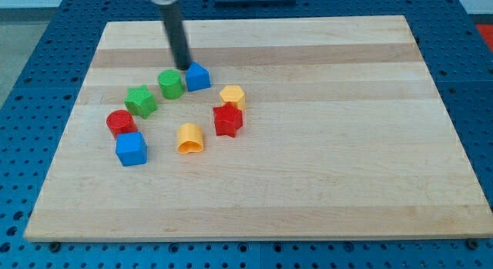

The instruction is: Adjust the green star and blue blocks in the group of blocks

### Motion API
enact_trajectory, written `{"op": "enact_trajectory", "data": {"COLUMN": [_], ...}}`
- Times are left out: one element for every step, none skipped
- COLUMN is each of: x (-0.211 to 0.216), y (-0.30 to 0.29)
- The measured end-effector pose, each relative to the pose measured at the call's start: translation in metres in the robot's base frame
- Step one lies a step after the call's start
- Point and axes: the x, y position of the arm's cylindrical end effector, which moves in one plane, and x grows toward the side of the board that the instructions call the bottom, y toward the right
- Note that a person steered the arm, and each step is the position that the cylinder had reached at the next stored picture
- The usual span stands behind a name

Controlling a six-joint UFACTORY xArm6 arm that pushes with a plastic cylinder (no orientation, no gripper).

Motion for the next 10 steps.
{"op": "enact_trajectory", "data": {"x": [0.007, 0.009, -0.043, -0.041, -0.014, 0.005, 0.013, 0.019, 0.013, 0.083], "y": [0.025, 0.051, 0.044, -0.001, -0.026, -0.024, 0.007, 0.023, 0.071, 0.150]}}
